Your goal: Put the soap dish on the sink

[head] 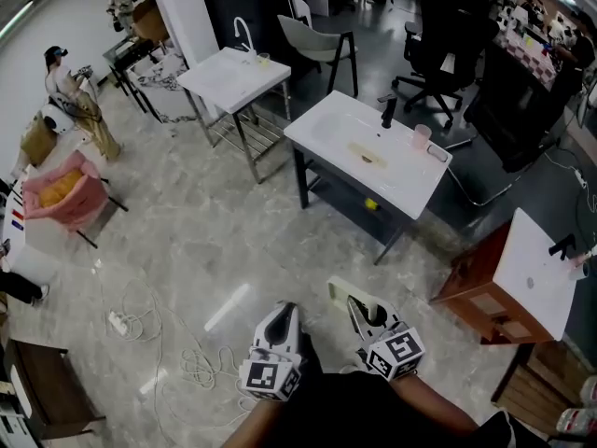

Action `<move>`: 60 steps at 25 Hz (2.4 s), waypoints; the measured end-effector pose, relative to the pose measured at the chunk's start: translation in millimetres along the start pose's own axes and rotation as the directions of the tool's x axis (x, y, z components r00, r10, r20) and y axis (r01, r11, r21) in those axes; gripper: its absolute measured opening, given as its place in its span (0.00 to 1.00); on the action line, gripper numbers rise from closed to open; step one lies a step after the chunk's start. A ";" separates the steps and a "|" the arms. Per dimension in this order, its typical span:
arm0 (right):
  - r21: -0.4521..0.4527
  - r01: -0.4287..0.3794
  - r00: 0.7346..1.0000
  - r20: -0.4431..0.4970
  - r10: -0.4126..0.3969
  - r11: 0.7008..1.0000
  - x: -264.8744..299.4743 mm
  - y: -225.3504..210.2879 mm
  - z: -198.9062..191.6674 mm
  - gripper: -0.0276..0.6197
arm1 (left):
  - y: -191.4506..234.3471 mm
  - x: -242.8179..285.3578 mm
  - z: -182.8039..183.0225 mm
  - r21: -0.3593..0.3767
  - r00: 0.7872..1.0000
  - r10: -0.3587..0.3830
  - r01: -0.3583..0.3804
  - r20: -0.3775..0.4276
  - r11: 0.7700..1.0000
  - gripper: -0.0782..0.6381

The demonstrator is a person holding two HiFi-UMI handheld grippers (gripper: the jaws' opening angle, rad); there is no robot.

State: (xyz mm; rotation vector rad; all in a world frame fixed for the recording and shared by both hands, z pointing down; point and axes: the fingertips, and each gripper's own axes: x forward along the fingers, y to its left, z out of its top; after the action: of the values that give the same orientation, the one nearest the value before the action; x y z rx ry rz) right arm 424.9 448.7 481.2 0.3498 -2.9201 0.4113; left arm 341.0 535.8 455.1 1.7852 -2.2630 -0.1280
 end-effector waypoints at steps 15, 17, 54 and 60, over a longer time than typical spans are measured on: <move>-0.057 0.068 0.995 -0.073 -0.072 0.996 227.4 -26.4 68.2 0.05 | 191.6 137.7 82.5 -0.060 0.998 -0.054 0.056 0.032 0.997 0.14; -0.058 0.089 0.993 -0.074 -0.093 0.994 252.3 -29.9 76.0 0.05 | 214.1 152.7 91.6 -0.056 0.997 -0.068 0.069 0.024 0.996 0.14; 0.057 0.212 0.973 -0.110 -0.205 0.976 395.5 -121.0 83.2 0.05 | 332.9 284.4 108.3 -0.114 0.993 -0.114 0.110 -0.030 0.987 0.14; 0.099 0.230 0.968 -0.123 -0.218 0.968 430.0 -185.5 89.4 0.05 | 343.4 366.9 122.6 -0.078 0.993 -0.113 0.109 -0.041 0.991 0.14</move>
State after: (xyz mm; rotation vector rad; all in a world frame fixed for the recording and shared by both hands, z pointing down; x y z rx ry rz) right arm 48.0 160.7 529.2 0.6443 -2.7156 0.5426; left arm -92.5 254.0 467.6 1.8556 -2.0992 -0.1894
